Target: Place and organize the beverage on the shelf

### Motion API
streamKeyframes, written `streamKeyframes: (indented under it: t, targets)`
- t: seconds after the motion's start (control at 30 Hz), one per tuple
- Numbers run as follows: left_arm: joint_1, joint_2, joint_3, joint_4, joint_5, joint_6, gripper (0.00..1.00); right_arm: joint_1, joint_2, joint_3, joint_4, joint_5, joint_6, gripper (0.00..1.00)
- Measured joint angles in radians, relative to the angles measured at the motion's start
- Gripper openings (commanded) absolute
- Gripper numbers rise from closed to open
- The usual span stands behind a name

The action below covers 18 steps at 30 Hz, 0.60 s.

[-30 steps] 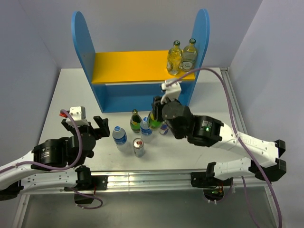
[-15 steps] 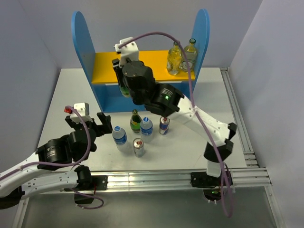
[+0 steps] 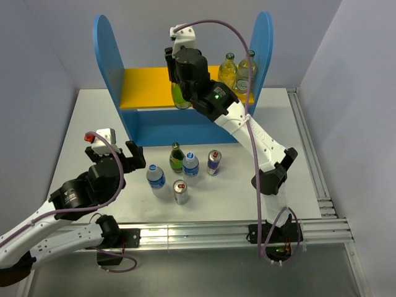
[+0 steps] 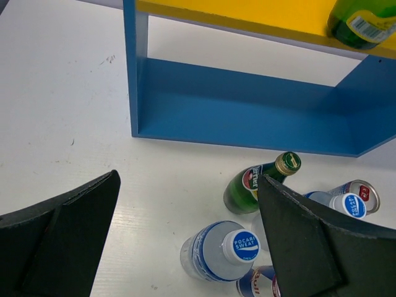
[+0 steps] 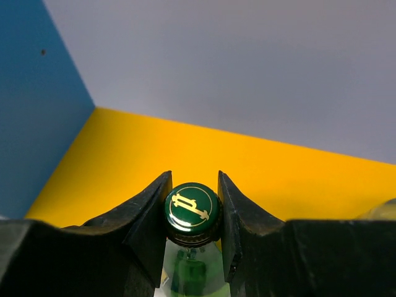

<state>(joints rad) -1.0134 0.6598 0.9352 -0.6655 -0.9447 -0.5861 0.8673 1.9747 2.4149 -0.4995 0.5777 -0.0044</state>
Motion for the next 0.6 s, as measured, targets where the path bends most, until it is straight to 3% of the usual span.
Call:
streamKeyframes:
  t: [0.37, 0.6]
  targets:
    - [0.048, 0.021, 0.000, 0.016, 0.032, 0.011, 0.99, -0.023, 0.023, 0.019, 0.060, -0.051, 0.003, 0.00]
    - [0.068, -0.007, 0.000, 0.024, 0.040, 0.018, 0.99, -0.022, 0.095, 0.019, 0.185, -0.065, -0.011, 0.00]
